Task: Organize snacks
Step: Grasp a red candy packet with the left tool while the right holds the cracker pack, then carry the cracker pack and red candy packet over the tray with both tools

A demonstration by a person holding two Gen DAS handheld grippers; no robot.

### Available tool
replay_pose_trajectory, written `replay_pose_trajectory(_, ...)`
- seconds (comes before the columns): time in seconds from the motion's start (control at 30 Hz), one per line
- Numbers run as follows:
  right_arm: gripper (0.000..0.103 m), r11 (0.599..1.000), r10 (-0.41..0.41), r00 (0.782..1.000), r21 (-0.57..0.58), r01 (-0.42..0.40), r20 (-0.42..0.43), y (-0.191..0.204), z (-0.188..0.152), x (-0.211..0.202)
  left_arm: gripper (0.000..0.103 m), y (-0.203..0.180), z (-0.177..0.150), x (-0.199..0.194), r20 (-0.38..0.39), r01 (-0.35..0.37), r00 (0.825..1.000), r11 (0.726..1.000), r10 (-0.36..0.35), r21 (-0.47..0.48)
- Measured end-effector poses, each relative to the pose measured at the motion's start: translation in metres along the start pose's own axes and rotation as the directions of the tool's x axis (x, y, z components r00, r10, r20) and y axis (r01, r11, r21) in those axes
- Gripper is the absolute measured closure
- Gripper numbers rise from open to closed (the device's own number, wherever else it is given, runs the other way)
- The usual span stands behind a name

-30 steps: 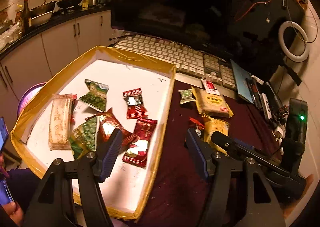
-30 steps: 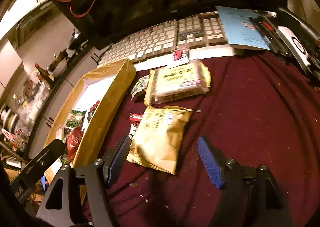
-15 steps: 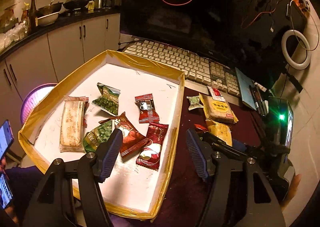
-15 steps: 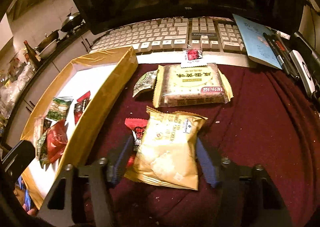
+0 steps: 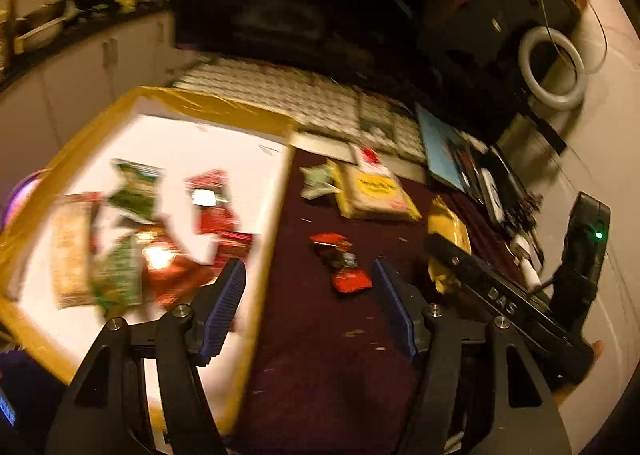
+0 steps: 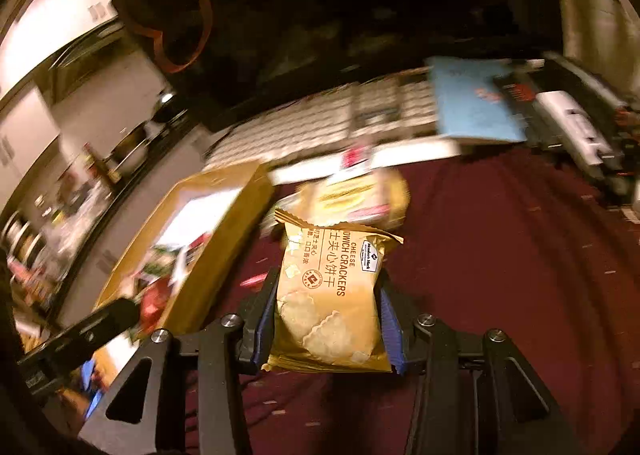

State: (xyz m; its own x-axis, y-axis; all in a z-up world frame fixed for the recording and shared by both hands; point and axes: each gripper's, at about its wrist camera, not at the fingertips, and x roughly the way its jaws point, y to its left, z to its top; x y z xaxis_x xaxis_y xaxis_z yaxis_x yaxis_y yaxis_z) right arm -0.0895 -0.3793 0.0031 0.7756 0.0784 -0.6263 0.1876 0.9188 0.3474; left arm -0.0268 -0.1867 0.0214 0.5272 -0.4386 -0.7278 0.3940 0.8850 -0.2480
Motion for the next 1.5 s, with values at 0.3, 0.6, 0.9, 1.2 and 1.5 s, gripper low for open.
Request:
replay_pose_trajectory(0.3, 0.058, 0.998, 0.017, 0.998, 0.056, -0.02, 0.053, -0.02, -0.002, -0.006, 0.05, -0.049, 0.014, 0.085, -0.157, -0.15, 0.973, 0.979, 0.171, 0.14)
replay_pose_trajectory(0.6, 0.058, 0.997, 0.044, 0.998, 0.06, -0.046, 0.034, -0.023, -0.001, -0.001, 0.07, -0.046, 0.001, 0.1, -0.154, -0.195, 0.964, 0.969, 0.218, 0.153)
replay_pose_trajectory(0.9, 0.058, 0.999, 0.049, 0.997, 0.014, -0.05, 0.054, -0.015, -0.003, -0.006, 0.082, -0.044, -0.005, 0.072, -0.117, -0.07, 0.989, 0.988, 0.086, 0.134)
replay_pose_trajectory(1.2, 0.058, 0.995, 0.097, 0.994, -0.037, -0.096, 0.046, 0.004, -0.001, -0.012, 0.082, -0.003, 0.015, -0.002, 0.056, 0.022, 0.998, 1.0, -0.022, -0.006)
replay_pose_trajectory(1.5, 0.057, 0.97, 0.204, 0.976, -0.119, -0.212, -0.075, 0.085, 0.035, 0.02, 0.082, 0.073, 0.052, -0.024, 0.134, -0.019, 0.99, 0.991, 0.036, -0.129)
